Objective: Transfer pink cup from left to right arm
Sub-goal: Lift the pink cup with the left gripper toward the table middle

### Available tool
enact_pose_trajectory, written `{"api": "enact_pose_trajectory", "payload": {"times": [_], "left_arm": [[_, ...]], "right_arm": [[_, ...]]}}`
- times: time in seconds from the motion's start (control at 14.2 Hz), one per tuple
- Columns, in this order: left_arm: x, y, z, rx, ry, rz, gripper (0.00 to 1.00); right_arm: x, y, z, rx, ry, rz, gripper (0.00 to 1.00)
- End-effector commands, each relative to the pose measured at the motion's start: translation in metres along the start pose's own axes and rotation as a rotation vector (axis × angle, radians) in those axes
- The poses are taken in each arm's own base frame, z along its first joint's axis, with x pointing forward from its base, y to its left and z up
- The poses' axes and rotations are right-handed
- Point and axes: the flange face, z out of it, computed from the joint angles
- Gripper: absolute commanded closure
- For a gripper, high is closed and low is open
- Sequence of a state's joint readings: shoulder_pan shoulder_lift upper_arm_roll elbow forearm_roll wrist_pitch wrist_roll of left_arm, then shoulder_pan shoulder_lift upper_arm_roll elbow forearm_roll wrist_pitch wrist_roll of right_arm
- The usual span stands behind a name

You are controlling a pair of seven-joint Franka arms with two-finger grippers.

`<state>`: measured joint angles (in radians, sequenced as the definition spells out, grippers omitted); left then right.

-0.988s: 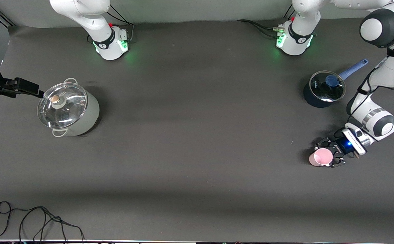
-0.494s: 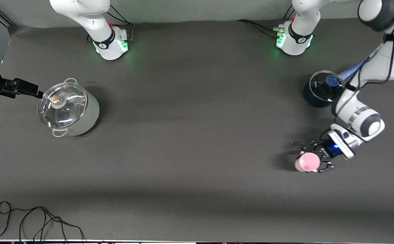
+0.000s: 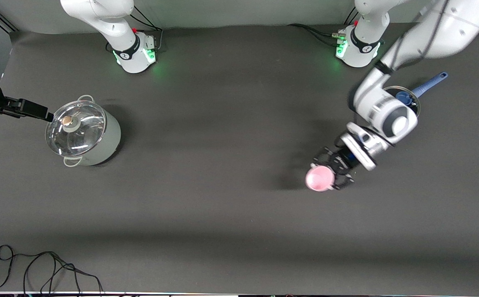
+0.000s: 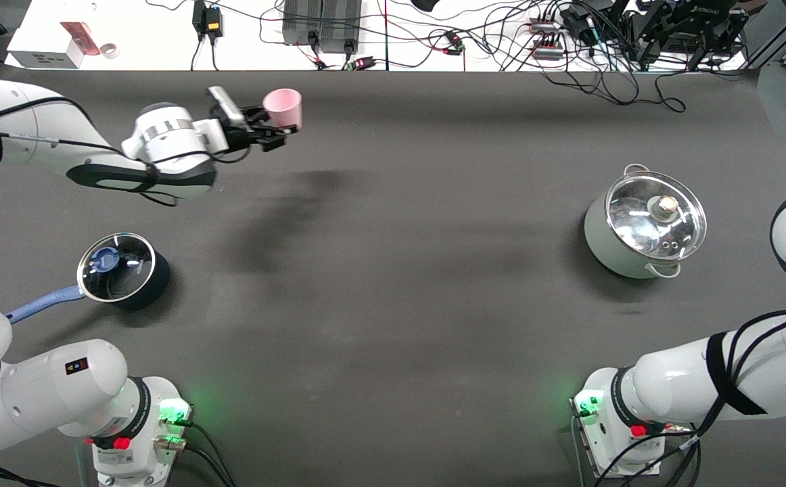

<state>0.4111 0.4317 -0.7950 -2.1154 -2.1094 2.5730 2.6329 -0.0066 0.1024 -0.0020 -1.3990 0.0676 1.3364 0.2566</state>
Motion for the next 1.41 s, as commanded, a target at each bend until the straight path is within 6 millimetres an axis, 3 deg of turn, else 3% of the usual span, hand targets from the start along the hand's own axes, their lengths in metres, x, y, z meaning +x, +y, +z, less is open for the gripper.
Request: {"api": "enact_pose_trajectory", "payload": {"times": [0.0,0.21,0.28,0.42,0.63,0.85,1.06,1.27,1.34], "left_arm": [[0.035,0.062,0.012,-0.003,-0.034,-0.020,0.43],[0.075,0.122,0.026,-0.032,-0.047,-0.027,0.43],[0.097,0.140,0.030,-0.038,-0.050,-0.047,0.43],[0.147,0.170,0.038,-0.024,-0.055,-0.097,0.43],[0.185,0.207,0.046,-0.012,-0.079,-0.106,0.42],[0.194,0.218,0.046,-0.010,-0.084,-0.111,0.42],[0.197,0.226,0.046,-0.007,-0.094,-0.119,0.42],[0.199,0.225,0.047,-0.006,-0.092,-0.122,0.42],[0.199,0.225,0.047,-0.006,-0.092,-0.122,0.42]], "right_arm": [[-0.010,-0.016,-0.002,0.054,-0.044,0.122,0.00],[-0.020,-0.036,-0.010,0.137,-0.083,0.308,0.00],[-0.027,-0.048,-0.015,0.162,-0.095,0.356,0.00],[-0.042,-0.068,-0.029,0.206,-0.118,0.449,0.00],[-0.068,-0.109,-0.048,0.253,-0.159,0.563,0.00],[-0.099,-0.152,-0.064,0.277,-0.184,0.618,0.01],[-0.133,-0.210,-0.050,0.224,-0.190,0.581,0.02],[-0.136,-0.232,-0.039,0.211,-0.206,0.595,0.02],[-0.141,-0.249,-0.031,0.206,-0.203,0.571,0.02]]}}
